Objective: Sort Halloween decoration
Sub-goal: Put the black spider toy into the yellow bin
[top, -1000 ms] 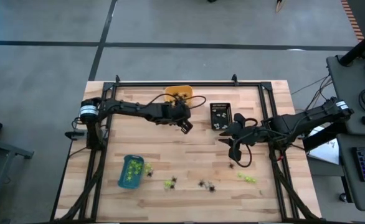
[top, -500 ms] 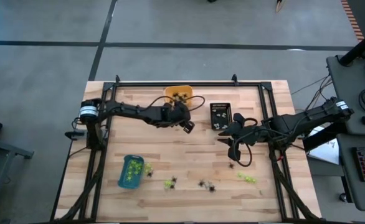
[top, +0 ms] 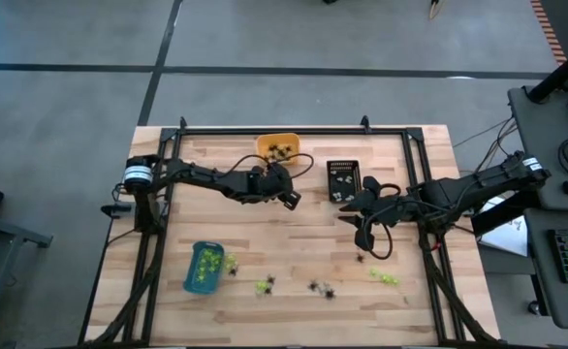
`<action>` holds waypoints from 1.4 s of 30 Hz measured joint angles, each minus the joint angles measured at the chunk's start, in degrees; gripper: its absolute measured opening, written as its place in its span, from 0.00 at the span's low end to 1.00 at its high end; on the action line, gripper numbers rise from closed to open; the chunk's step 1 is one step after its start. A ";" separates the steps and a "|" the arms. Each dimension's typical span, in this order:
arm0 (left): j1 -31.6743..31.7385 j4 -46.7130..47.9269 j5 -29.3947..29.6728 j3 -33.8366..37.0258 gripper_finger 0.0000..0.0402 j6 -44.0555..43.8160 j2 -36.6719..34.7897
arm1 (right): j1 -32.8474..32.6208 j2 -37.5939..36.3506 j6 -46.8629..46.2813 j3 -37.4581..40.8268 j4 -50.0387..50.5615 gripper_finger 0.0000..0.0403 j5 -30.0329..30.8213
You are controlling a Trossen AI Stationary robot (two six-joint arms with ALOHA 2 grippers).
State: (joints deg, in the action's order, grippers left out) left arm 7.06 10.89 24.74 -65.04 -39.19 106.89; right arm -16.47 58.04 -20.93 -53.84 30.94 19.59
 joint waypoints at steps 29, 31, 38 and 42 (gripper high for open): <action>-0.57 0.11 1.26 -6.34 0.10 2.42 12.07 | 0.00 -0.22 -1.00 -1.20 -0.37 0.24 -0.02; -0.58 0.68 1.24 -6.40 0.04 2.94 12.07 | 0.00 -0.20 -0.93 -1.20 -0.38 0.24 -0.02; -1.13 3.59 -2.23 -6.40 0.00 3.54 11.18 | 0.00 -0.17 -0.92 -1.20 -0.37 0.24 -0.02; -2.67 6.64 -5.24 -6.32 0.00 4.76 9.76 | 0.00 -0.17 -0.92 -1.20 -0.37 0.24 -0.02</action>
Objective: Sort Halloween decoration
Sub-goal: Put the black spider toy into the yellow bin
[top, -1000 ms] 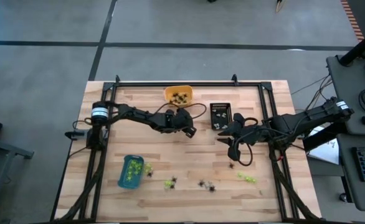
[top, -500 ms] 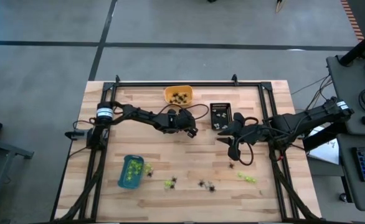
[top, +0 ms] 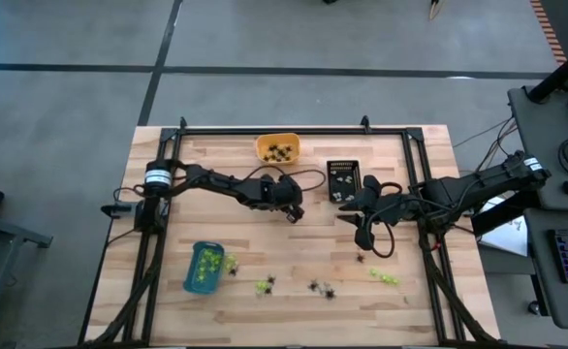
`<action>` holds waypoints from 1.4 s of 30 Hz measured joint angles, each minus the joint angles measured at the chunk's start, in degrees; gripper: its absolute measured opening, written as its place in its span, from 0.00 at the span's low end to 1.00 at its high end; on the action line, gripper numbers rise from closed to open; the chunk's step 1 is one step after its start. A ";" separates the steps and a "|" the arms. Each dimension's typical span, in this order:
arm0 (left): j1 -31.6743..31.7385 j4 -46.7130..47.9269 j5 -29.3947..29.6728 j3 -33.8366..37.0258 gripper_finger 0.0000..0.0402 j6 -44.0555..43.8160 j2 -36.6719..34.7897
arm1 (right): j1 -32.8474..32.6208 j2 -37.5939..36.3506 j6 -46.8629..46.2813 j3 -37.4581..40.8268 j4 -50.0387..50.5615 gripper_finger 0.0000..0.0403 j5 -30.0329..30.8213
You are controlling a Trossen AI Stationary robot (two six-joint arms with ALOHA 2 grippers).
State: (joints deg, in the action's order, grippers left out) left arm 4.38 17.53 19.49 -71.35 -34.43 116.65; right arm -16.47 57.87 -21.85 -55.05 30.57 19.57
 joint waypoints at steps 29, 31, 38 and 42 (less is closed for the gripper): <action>-3.61 6.97 -0.30 -0.26 0.18 -3.83 -5.04 | 0.00 0.00 1.53 0.04 -0.02 0.24 0.00; -3.61 8.71 0.66 -0.18 0.23 -5.06 -5.04 | 0.00 0.00 1.50 0.04 -0.04 0.24 0.00; -3.64 8.79 0.83 0.24 0.35 -5.37 -5.04 | 0.00 0.09 1.87 0.04 -2.09 0.24 0.00; -3.88 8.56 0.88 0.26 0.38 -5.34 -5.06 | 0.00 0.09 2.22 0.07 -2.82 0.24 -0.01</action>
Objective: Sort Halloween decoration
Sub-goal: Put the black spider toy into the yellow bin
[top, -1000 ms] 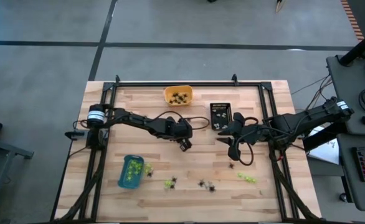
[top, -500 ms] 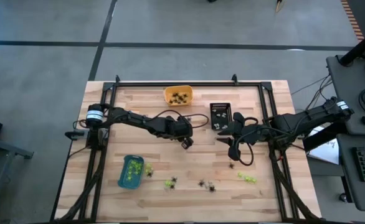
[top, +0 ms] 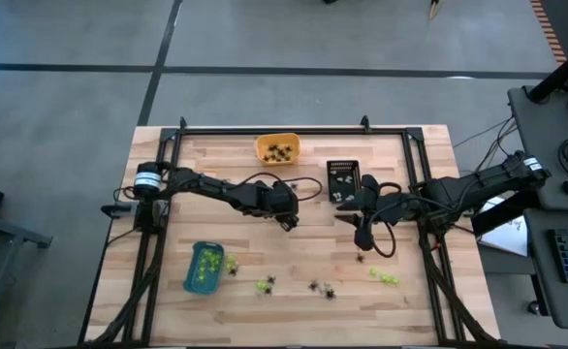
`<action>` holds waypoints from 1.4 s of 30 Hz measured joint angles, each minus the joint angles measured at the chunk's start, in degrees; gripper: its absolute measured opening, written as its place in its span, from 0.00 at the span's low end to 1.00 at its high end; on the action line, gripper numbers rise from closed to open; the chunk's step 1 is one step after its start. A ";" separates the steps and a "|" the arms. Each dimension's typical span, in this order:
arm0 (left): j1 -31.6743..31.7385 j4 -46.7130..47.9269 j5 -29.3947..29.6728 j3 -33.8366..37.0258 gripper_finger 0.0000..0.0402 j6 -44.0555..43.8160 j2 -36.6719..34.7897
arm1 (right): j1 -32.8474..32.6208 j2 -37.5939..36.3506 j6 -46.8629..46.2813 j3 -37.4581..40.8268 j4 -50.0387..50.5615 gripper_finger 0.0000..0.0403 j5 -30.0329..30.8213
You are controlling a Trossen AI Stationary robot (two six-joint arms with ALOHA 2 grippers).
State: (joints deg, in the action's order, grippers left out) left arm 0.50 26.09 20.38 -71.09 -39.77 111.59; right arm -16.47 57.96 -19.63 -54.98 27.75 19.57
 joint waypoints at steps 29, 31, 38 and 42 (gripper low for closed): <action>-0.73 -2.64 -0.11 -0.13 0.08 2.20 3.54 | 0.00 -0.01 0.19 0.00 -0.13 0.24 -0.02; -0.77 -2.63 -0.08 -0.17 0.06 2.59 3.54 | 0.00 -0.01 0.19 0.00 -0.13 0.24 -0.02; -1.01 -2.32 -0.13 -0.83 0.03 3.75 3.58 | 0.00 -0.01 0.19 0.00 -0.13 0.24 -0.02; -1.24 -2.27 -0.21 -1.40 0.01 5.20 3.44 | 0.00 -0.01 0.19 0.00 -0.11 0.24 -0.02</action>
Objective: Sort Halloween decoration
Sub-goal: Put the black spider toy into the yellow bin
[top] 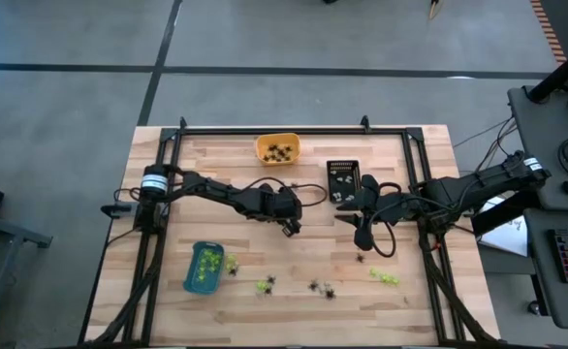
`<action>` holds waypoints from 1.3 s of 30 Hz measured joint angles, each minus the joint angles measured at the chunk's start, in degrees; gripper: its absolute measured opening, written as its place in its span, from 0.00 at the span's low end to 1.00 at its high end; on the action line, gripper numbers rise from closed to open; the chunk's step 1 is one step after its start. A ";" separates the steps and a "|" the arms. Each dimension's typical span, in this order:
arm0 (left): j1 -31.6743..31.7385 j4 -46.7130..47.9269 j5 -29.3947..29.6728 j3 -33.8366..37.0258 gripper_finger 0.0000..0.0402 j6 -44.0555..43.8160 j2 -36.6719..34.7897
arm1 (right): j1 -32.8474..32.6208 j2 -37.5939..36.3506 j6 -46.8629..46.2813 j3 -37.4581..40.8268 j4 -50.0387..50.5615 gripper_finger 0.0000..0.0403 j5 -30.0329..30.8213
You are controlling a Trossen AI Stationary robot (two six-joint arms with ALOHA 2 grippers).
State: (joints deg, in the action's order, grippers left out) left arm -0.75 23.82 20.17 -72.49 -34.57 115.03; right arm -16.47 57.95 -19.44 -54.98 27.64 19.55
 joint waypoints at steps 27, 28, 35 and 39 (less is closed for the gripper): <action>-1.74 -11.68 -25.24 10.15 0.00 40.73 -8.17 | 0.00 0.00 1.76 0.02 0.39 0.24 -0.51; -1.44 -13.28 -25.43 12.08 0.00 41.11 -9.40 | -0.02 0.00 2.45 0.02 0.53 0.24 -0.50; 0.38 -33.80 -23.07 27.74 0.00 41.58 -21.52 | 0.00 0.00 5.36 0.04 0.42 0.24 -0.48; 0.39 -44.56 -15.58 33.67 0.00 42.11 -24.25 | 0.00 0.14 7.90 0.04 -0.28 0.24 0.08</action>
State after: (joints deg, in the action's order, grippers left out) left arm -0.36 -20.74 4.59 -38.82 7.54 90.78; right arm -16.47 58.09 -11.54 -54.94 27.36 19.63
